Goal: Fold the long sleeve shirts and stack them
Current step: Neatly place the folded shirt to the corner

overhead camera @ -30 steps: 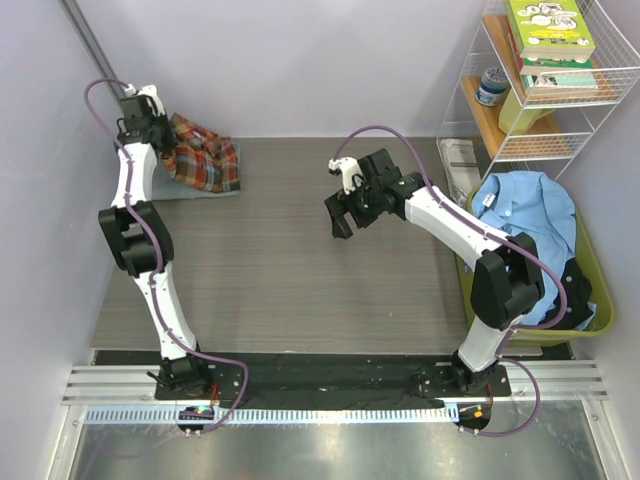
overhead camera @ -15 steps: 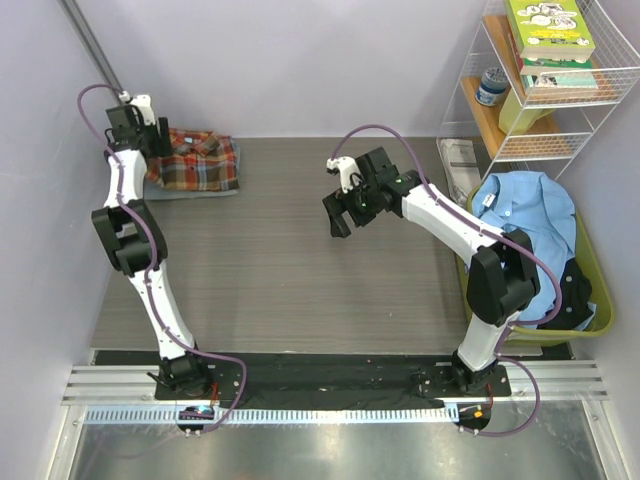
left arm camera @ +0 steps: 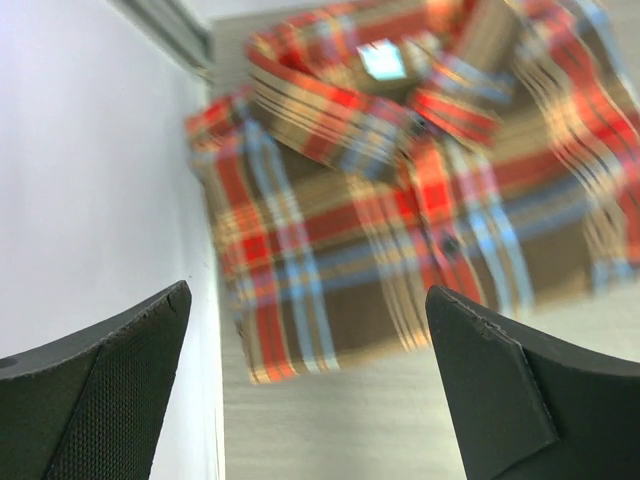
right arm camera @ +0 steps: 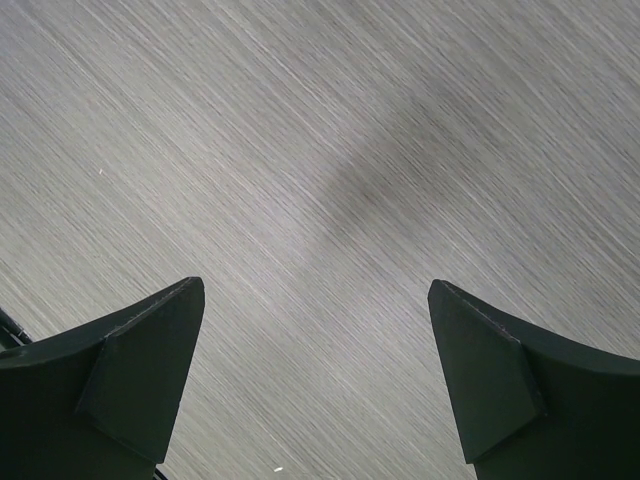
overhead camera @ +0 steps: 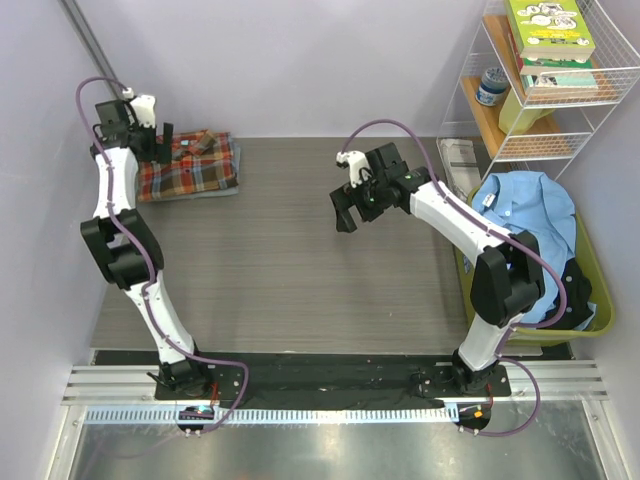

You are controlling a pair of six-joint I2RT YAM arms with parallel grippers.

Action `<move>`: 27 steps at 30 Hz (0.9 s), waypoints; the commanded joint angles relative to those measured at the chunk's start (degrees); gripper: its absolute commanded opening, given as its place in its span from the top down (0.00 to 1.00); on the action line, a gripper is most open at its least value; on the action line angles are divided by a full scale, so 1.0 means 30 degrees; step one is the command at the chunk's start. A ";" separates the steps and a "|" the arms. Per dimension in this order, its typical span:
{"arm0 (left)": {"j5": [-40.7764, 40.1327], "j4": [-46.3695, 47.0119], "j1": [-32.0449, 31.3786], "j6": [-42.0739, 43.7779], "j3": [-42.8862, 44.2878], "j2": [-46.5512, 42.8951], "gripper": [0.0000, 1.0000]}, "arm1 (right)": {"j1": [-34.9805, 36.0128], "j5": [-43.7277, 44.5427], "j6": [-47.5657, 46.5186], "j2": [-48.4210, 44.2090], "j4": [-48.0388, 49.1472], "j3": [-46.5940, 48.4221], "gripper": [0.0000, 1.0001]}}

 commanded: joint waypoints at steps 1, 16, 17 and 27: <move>0.1998 -0.3125 0.0130 0.1345 -0.0646 -0.0566 0.00 | -0.0144 -0.0400 0.0166 -0.1050 0.0108 0.0294 0.00; 0.0357 -0.4299 0.0306 0.0178 0.5121 0.6494 0.00 | -0.0378 -0.0255 -0.0038 -0.0610 -0.0009 -0.0205 0.00; 0.0735 -0.4097 0.0335 -0.0145 0.5125 0.6118 0.00 | -0.0523 -0.0167 -0.0097 -0.0697 -0.0096 -0.0176 0.00; 0.1798 -0.5000 -0.0276 -0.1613 0.0852 -0.1115 0.00 | -0.3478 -0.0809 0.0312 -0.2512 -0.0741 0.0146 0.00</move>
